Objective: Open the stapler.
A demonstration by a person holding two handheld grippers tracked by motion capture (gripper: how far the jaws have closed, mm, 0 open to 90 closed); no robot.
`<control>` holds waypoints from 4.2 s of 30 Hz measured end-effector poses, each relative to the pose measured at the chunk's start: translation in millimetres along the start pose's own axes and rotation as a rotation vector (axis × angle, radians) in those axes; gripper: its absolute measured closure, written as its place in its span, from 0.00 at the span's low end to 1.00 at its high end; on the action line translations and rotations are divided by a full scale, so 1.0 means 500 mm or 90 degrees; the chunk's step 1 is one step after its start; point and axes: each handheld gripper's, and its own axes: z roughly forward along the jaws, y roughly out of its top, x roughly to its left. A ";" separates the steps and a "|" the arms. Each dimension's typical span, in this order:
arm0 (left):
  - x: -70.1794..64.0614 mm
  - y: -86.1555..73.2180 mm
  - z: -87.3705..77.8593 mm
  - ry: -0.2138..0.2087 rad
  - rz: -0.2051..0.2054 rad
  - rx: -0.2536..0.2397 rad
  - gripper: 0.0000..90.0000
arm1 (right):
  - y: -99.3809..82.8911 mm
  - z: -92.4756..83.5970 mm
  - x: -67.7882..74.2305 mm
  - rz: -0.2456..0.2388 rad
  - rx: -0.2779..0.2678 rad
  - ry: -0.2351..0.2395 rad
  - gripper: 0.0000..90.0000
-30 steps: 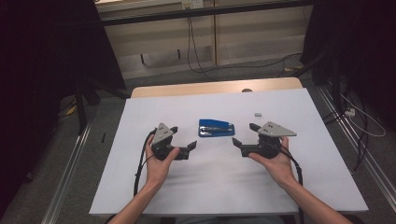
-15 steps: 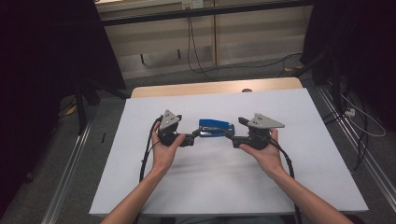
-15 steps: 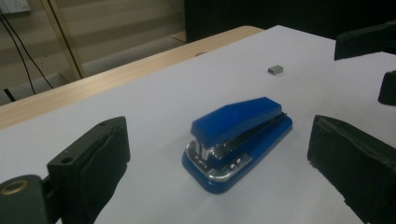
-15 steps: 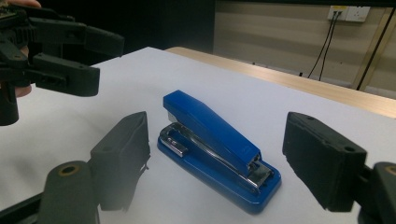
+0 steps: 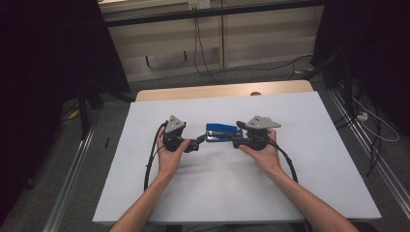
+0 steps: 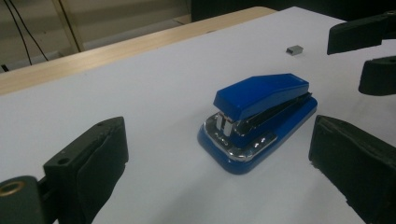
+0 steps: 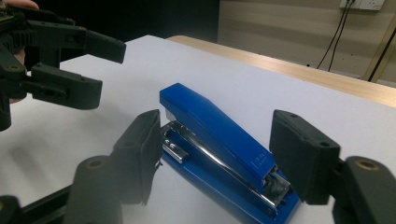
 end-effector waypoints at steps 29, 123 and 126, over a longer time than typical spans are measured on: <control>-0.008 -0.008 0.017 0.010 0.008 0.028 0.14 | -0.007 0.066 0.021 -0.037 0.093 0.056 1.00; -0.013 0.020 0.082 -0.002 -0.020 0.038 1.00 | -0.011 0.109 0.021 -0.074 0.189 0.030 1.00; -0.016 0.023 0.080 -0.002 -0.021 0.034 1.00 | -0.011 0.109 0.022 -0.075 0.188 0.028 1.00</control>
